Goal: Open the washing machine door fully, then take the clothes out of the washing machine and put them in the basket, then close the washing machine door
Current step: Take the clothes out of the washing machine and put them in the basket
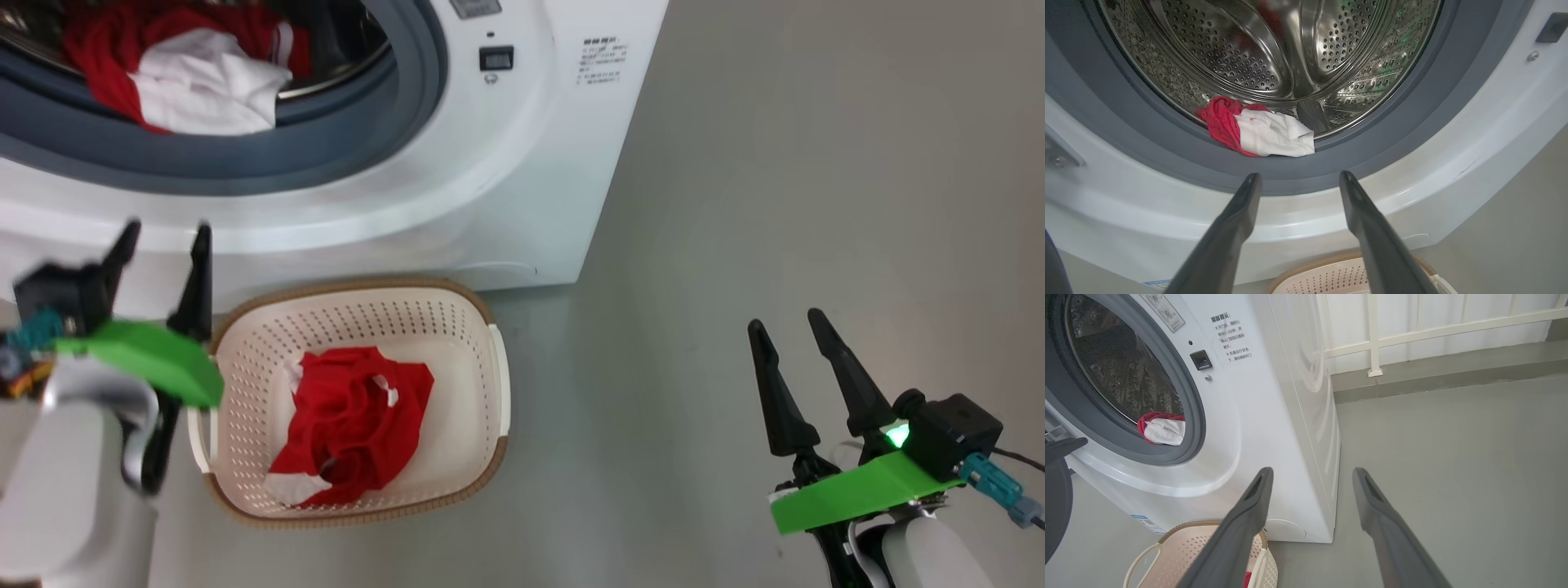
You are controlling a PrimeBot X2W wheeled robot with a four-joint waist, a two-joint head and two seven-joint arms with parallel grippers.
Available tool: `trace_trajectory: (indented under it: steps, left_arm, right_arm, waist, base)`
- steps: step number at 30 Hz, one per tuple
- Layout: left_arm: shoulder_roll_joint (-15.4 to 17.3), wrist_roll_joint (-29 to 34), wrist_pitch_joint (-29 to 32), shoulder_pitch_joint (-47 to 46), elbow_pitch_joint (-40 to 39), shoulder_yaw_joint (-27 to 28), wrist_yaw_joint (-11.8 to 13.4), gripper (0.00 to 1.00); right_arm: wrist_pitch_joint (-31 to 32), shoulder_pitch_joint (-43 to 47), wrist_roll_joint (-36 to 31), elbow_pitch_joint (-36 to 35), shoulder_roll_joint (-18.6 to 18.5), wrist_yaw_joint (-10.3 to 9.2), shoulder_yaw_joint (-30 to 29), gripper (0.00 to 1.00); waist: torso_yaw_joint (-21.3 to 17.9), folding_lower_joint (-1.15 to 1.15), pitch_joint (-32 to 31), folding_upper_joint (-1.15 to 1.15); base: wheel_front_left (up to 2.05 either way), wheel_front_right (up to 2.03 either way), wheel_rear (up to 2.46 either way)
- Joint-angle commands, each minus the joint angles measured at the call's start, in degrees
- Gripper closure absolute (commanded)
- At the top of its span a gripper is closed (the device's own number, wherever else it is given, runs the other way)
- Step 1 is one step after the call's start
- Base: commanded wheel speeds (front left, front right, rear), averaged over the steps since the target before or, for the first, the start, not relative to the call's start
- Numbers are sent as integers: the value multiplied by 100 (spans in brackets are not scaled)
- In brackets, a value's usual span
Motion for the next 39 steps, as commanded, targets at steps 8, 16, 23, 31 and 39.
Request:
trace_trajectory:
  steps: [8, 16, 23, 31, 39]
  left_arm:
    - [391, 471, 291, -1394, 772, -433, 10, 0]
    - [563, 1042, 453, -2522, 1576, -1066, 19, 0]
    - [687, 1214, 553, -3173, 2246, -1243, 43, 0]
    - [914, 1274, 681, -3844, 3039, -1322, 118, 0]
    - [1092, 1307, 745, -4308, 3503, -1406, 242, 0]
  right_arm:
    - [-37, -314, 86, -193, 1, 36, 232, 0]
    - [-37, -463, 119, -227, 1, 36, 305, 0]
    - [-37, -591, 209, -256, 1, 36, 453, 0]
    - [-37, -744, 314, -311, 1, 36, 579, 0]
    - [-37, -846, 391, -356, 2, 36, 686, 0]
  waist:
    - [-23, 0, 459, 0]
    - [-58, 0, 669, 0]
    - [-190, 0, 873, 0]
    - [-414, 0, 1180, 0]
    - [-572, 0, 1404, 0]
  base:
    - [0, 0, 0]
    - [0, 0, 0]
    - [0, 0, 0]
    - [0, 0, 0]
    - [0, 0, 0]
